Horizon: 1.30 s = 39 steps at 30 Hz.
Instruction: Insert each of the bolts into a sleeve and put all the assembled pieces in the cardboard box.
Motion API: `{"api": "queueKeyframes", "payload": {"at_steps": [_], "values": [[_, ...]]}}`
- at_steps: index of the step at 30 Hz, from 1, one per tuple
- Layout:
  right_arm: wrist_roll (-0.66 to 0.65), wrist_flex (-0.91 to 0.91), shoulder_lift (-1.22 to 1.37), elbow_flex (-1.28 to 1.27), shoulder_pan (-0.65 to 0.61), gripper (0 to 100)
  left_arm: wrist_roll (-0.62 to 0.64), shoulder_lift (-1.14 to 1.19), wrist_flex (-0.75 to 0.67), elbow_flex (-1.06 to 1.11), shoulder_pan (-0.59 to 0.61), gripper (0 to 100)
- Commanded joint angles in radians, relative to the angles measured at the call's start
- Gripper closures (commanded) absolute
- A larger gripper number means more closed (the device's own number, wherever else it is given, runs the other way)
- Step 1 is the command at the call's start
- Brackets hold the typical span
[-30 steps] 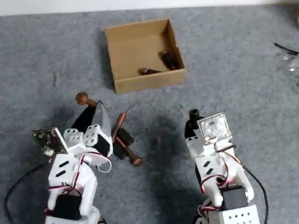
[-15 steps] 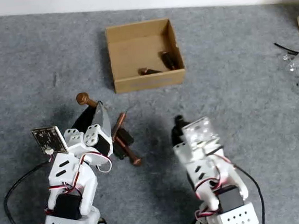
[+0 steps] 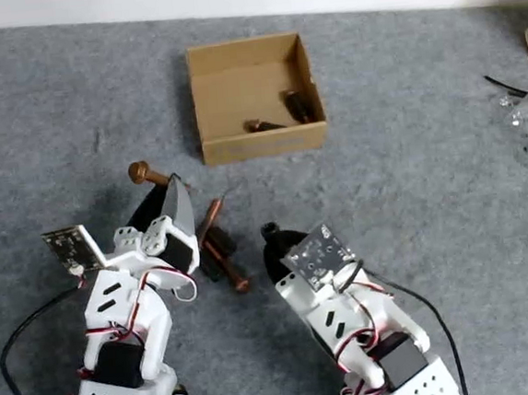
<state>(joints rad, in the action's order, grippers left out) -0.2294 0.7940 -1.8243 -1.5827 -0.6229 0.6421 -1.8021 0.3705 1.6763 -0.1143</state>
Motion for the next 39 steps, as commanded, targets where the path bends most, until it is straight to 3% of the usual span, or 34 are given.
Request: {"api": "queueKeyframes", "payload": {"at_steps": [1,8,14,18,25,31,39], "values": [[0.003,-0.076,-0.013,0.062,-0.039,99.4,0.063,-0.002,-0.031,0.008,-0.015,100],[-0.049,-0.182,-0.013,0.036,-0.051,99.4,0.100,-0.002,-0.021,-0.053,-0.047,100],[-0.120,-0.216,-0.013,-0.038,-0.102,99.4,0.097,-0.002,0.282,-0.222,-0.186,100],[-0.149,-0.217,-0.013,-0.070,-0.108,99.4,0.095,-0.002,0.381,-0.314,-0.200,100],[-0.150,-0.217,-0.013,-0.073,-0.105,99.4,0.095,-0.002,0.397,-0.318,-0.200,100],[-0.150,-0.217,-0.013,-0.073,-0.105,99.4,0.043,-0.002,0.414,-0.285,-0.326,100],[-0.150,-0.216,-0.013,-0.073,-0.104,99.4,0.015,-0.002,0.414,-0.246,-0.343,100]]}}
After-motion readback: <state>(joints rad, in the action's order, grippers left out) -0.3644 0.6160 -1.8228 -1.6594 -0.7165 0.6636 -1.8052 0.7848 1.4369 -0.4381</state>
